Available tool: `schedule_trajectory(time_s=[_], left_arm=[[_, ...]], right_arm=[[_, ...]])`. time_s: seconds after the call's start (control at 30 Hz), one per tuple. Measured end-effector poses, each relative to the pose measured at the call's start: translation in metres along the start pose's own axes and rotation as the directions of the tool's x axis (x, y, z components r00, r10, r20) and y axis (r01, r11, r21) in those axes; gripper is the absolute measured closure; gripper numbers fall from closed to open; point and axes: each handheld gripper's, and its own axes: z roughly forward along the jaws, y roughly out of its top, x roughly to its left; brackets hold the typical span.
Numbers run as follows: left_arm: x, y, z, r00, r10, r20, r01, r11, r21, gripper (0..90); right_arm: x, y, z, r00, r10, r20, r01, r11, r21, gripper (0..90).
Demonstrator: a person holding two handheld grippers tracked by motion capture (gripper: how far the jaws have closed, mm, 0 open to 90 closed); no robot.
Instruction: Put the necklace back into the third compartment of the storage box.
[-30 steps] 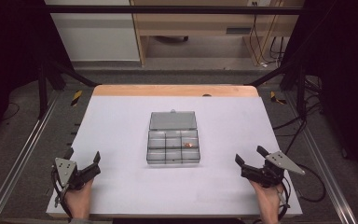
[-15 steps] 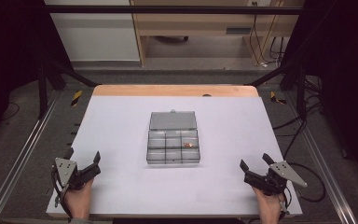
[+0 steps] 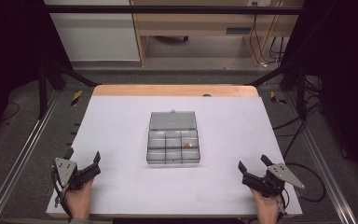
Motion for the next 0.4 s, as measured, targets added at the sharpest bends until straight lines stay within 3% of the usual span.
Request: schedule_trajectory(time_s=[0.4], left_arm=[[0.0003,0.0001,0.0001,1.0,-0.002,0.001,0.002,1.0,0.001,7.1]], right_arm=[[0.0019,-0.0039,-0.0016,1.0,0.0,-0.007,0.0,1.0,-0.017,7.5]])
